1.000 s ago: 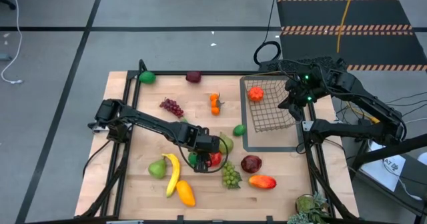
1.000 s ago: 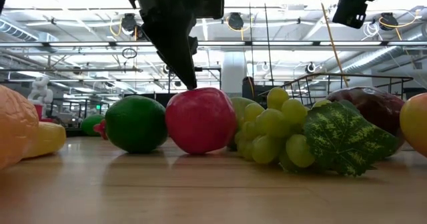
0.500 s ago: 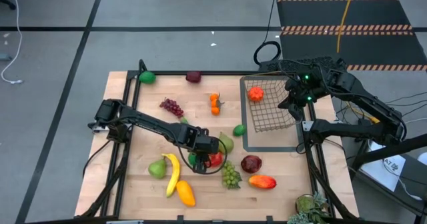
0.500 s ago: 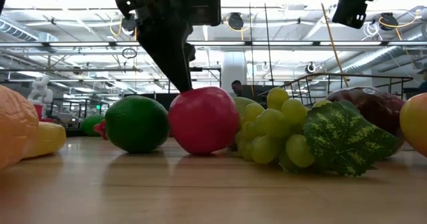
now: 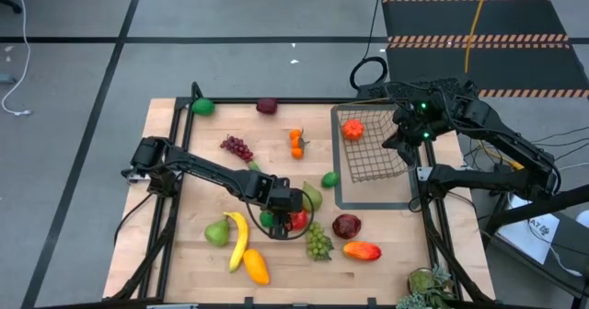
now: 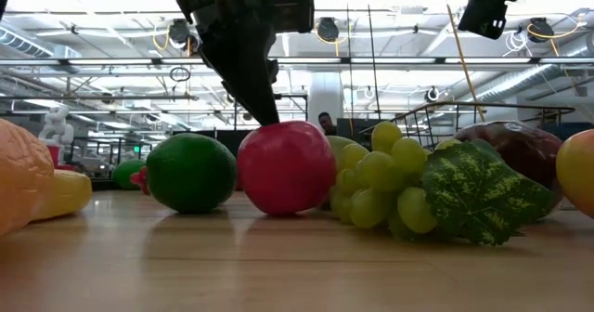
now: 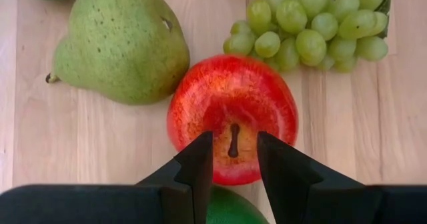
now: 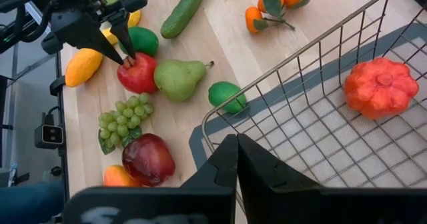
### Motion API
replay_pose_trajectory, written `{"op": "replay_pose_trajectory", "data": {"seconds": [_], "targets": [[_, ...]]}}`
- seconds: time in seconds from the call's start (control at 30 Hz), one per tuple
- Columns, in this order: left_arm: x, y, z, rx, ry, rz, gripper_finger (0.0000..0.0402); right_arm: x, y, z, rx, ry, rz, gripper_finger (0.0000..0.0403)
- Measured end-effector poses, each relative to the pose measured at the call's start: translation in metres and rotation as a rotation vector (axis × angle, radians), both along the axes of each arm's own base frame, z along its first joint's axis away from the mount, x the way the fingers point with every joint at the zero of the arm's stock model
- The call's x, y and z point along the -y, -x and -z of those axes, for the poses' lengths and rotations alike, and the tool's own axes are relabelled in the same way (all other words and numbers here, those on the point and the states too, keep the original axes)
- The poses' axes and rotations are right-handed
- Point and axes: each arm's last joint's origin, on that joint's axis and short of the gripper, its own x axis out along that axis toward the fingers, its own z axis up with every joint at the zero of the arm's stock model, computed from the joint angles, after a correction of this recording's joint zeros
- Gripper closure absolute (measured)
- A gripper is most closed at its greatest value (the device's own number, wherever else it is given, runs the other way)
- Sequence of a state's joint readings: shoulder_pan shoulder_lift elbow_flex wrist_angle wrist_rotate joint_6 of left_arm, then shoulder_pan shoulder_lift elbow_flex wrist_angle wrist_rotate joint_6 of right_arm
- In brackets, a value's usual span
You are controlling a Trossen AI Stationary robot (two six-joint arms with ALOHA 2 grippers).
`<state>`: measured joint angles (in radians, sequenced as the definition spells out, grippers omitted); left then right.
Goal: Build produce basket
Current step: Put the light red apple into the wire basket
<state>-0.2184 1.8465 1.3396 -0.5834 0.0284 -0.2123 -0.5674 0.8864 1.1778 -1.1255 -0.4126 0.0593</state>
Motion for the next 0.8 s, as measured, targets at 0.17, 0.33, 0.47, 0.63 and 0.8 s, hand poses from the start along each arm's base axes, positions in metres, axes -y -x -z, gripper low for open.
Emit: {"op": "replay_pose_trajectory", "data": {"seconds": [0.17, 0.33, 0.47, 0.63, 0.8], "targets": [[0.0002, -0.001, -0.0005, 0.011, 0.005, -0.004, 0.0284, 0.0, 0.0, 0.0, 0.0, 0.0, 0.0, 0.0403], [0.0, -0.0002, 0.0009, 0.007, -0.003, 0.009, 0.0284, 0.0, 0.0, 0.0001, 0.0, 0.002, -0.002, 0.0403], [-0.0004, 0.002, 0.0041, -0.003, -0.004, 0.008, 0.0284, 0.0, 0.0, 0.0, 0.0, 0.002, -0.002, 0.0403], [-0.0003, 0.0008, 0.0036, 0.014, -0.004, 0.006, 0.0284, 0.0, 0.0, 0.0, 0.0, 0.003, -0.002, 0.0403], [-0.0001, 0.0006, 0.0036, 0.018, -0.003, 0.014, 0.032, 0.0, 0.0, 0.0, 0.0, 0.003, -0.003, 0.0403]]}}
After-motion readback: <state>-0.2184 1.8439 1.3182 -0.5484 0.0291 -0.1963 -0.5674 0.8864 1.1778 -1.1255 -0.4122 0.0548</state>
